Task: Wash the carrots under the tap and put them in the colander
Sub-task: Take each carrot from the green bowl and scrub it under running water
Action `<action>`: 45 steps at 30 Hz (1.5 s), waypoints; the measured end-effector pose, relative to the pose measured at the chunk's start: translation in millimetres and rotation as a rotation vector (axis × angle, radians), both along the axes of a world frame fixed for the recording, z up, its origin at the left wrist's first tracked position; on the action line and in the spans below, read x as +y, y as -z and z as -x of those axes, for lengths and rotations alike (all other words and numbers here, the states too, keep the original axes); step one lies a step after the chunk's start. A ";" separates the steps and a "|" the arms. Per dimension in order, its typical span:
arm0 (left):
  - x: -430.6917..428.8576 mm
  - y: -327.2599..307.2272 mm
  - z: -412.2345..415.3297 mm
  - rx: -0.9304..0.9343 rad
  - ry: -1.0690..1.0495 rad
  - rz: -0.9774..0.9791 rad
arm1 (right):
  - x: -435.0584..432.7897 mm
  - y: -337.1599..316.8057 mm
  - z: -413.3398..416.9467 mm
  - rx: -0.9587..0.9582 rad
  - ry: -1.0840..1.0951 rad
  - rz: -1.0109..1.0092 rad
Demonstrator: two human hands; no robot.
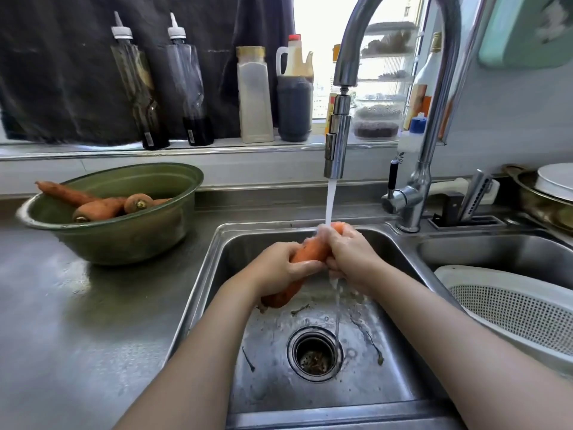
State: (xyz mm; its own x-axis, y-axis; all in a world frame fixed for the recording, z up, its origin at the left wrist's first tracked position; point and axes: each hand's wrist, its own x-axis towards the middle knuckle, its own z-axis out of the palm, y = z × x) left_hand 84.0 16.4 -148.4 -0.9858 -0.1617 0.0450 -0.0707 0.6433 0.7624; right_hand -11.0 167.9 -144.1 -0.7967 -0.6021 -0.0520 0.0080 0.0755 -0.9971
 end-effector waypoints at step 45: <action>-9.1 -0.4 -0.9 0.116 -0.145 0.365 | 22.9 4.8 19.8 0.236 0.000 -0.068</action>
State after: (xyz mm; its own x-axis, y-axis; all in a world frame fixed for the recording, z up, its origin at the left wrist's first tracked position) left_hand 84.9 7.3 -148.0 -0.9391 -0.2510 0.2347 -0.1071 0.8629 0.4939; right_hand -30.8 190.8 -148.8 -0.7915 -0.6037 0.0954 -0.2248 0.1423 -0.9640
